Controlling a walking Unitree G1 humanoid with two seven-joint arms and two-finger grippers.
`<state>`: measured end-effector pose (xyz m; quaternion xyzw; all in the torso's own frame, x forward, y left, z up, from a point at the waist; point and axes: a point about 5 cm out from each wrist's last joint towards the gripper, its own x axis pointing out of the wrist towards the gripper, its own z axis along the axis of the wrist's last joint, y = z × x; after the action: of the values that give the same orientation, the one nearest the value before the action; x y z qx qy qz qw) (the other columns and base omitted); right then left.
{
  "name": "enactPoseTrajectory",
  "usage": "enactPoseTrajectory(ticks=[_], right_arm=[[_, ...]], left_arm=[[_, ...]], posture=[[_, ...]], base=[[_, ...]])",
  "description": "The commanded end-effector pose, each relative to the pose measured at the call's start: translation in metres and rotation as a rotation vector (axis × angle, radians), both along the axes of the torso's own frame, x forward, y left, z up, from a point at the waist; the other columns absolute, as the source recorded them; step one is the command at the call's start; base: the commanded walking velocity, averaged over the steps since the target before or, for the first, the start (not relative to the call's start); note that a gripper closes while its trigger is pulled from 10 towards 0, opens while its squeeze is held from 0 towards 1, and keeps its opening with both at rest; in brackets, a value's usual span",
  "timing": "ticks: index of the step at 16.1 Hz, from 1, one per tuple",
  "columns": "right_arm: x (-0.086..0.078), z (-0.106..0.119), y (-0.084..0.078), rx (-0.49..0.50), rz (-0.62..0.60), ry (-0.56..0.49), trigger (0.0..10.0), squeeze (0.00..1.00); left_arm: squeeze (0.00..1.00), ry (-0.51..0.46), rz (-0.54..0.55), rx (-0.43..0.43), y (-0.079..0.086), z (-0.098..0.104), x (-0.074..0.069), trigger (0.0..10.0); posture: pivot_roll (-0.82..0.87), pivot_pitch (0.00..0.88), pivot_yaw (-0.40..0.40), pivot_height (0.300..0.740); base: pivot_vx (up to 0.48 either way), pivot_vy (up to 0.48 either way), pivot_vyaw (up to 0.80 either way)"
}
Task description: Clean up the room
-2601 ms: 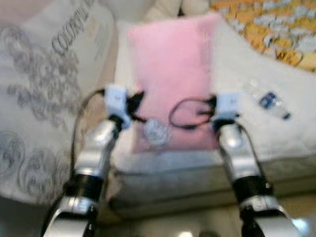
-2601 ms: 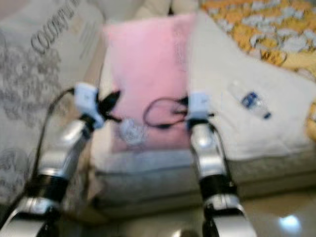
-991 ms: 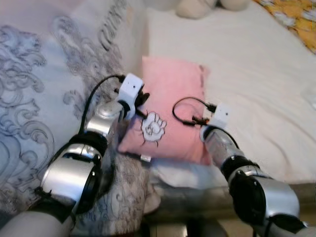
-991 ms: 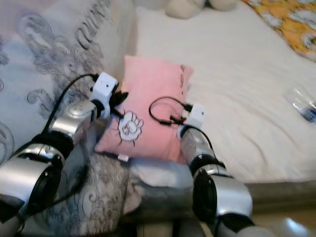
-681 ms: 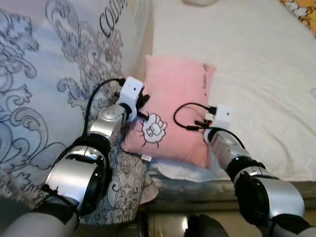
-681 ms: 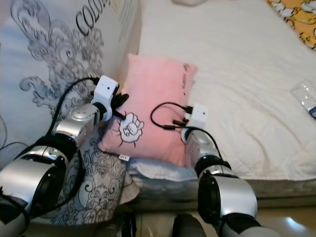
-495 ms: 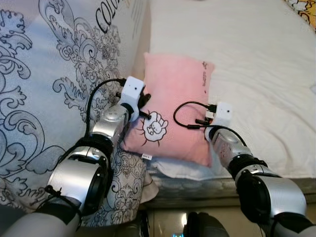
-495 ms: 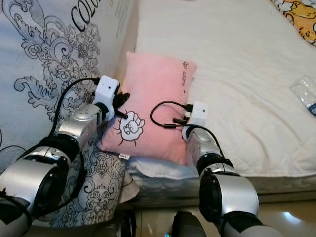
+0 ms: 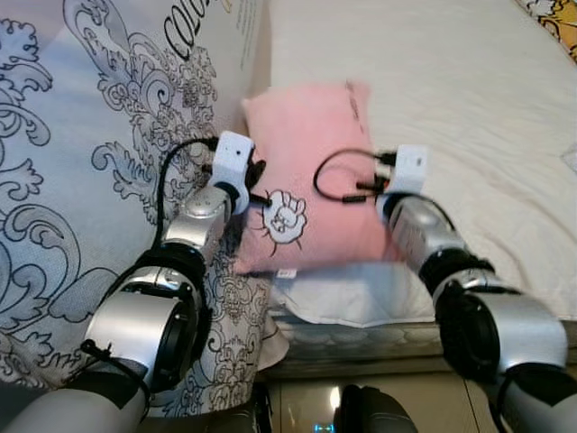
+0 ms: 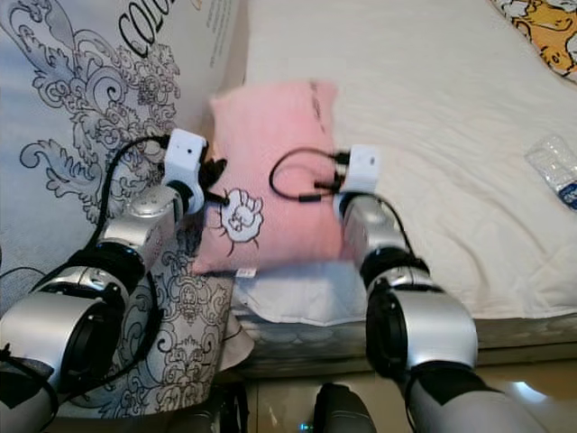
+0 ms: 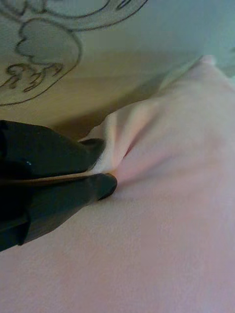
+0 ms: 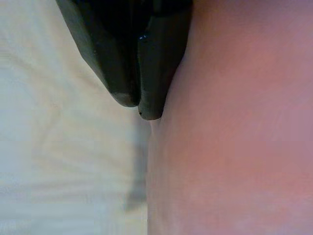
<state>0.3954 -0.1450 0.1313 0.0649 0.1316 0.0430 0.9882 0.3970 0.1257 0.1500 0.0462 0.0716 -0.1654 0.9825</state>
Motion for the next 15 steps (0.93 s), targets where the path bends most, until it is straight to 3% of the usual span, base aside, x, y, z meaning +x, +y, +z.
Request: enactPoseTrajectory(ticks=[1, 6, 10, 11, 12, 13, 15], right_arm=[[0.003, 0.010, 0.002, -0.006, 0.015, -0.043, 10.0, 0.00], [-0.005, -0.013, -0.002, -0.039, 0.012, 0.043, 10.0, 0.00], [-0.009, -0.019, -0.007, -0.104, 0.035, 0.072, 10.0, 0.00], [-0.008, -0.017, -0.009, -0.114, 0.034, 0.070, 10.0, 0.00], [-0.007, -0.016, -0.010, -0.139, 0.047, 0.070, 10.0, 0.52], [-0.008, -0.017, -0.010, -0.148, 0.049, 0.071, 10.0, 1.00], [-0.006, -0.013, -0.013, -0.182, 0.061, 0.063, 10.0, 1.00]], left_arm=[[0.00, -0.024, 0.067, -0.020, 0.016, 0.002, 0.000, 10.0], [0.00, -0.012, 0.107, 0.052, 0.023, -0.008, -0.004, 10.0], [0.00, 0.009, 0.185, -0.029, 0.022, -0.004, -0.001, 10.0], [0.00, 0.006, 0.188, -0.015, 0.020, -0.006, -0.002, 10.0], [0.91, 0.012, 0.203, -0.013, 0.020, -0.008, -0.003, 10.0], [1.00, 0.017, 0.204, -0.015, 0.019, -0.009, -0.003, 10.0], [1.00, 0.021, 0.203, -0.014, 0.015, -0.010, -0.003, 10.0]], posture=[[-0.04, 0.180, 0.094, 0.740], [-0.03, 0.191, 0.086, 0.740], [-0.02, 0.194, 0.083, 0.740], [-0.02, 0.194, 0.083, 0.740], [-0.02, 0.194, 0.083, 0.740], [-0.03, 0.188, 0.080, 0.740], [-0.03, 0.184, 0.078, 0.740]], base=[[0.000, 0.000, 0.00], [0.000, 0.000, 0.00], [0.000, 0.000, 0.00], [0.000, 0.000, 0.00], [0.000, 0.000, 0.00], [0.000, 0.000, 0.00], [0.000, 0.000, 0.00]])
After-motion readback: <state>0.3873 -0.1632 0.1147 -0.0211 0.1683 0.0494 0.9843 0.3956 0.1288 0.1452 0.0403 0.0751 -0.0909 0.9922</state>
